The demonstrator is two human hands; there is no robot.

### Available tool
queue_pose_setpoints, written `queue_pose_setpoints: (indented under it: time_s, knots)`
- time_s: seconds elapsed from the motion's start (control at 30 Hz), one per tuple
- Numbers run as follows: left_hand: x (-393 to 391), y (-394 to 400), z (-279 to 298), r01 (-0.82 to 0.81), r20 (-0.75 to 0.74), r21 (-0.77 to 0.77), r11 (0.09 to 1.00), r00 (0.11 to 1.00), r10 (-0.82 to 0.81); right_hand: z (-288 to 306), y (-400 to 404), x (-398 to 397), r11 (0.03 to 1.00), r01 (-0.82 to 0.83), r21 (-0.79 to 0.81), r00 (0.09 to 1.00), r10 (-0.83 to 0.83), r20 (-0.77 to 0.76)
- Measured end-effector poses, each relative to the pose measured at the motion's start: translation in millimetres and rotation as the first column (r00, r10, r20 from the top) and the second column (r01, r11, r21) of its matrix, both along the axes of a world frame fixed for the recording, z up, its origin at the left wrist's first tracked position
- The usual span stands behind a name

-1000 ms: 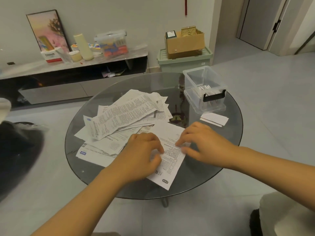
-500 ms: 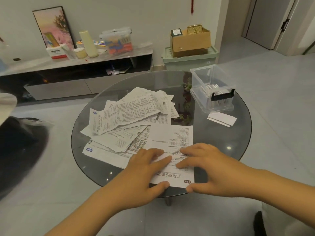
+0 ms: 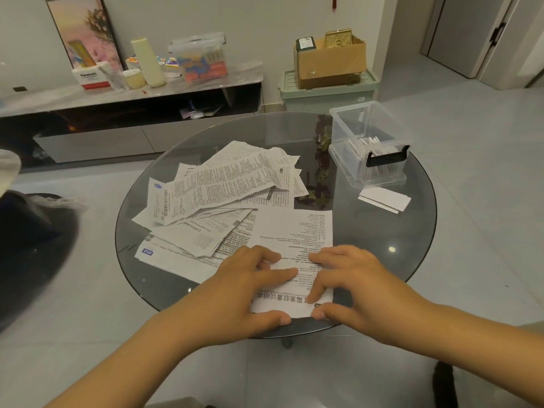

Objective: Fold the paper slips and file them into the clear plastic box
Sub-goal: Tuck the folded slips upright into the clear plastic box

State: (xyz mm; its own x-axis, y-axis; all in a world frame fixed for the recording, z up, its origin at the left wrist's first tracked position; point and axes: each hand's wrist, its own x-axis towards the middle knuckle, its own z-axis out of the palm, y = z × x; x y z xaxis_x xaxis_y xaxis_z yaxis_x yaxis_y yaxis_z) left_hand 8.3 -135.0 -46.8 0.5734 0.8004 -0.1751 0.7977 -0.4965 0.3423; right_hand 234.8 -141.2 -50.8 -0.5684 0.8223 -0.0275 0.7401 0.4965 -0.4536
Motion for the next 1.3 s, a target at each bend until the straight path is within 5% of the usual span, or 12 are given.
queue_pose_setpoints:
  time_s: [0.23,0.43,0.6,0.9,1.03,1.3]
  knots:
    - [-1,-2,0,0.000,0.022,0.001,1.000,1.000,0.000,-9,0,-2,0.998,0.051,0.036,0.990,-0.045,-0.133]
    - [-5,-3,1,-0.019,0.033,0.017,1.000,0.999,0.019,3,6,1,0.968,0.138,-0.207,0.915,-0.205,-0.348]
    - [-6,-2,4,-0.083,0.187,-0.024,0.996,0.979,0.086,10,12,8,0.919,0.128,-0.374,0.868,-0.286,-0.406]
    - [6,1,10,-0.389,0.438,-0.034,0.921,0.822,0.363,16,11,7,0.885,0.185,-0.428,0.761,-0.404,-0.508]
    - [12,9,6,-0.526,0.479,0.021,0.850,0.752,0.453,12,14,4,0.901,0.196,-0.388,0.775,-0.384,-0.502]
    - [15,22,3,-0.578,0.431,-0.063,0.813,0.720,0.545,-5,31,-3,0.926,0.372,-0.058,0.883,-0.372,-0.287]
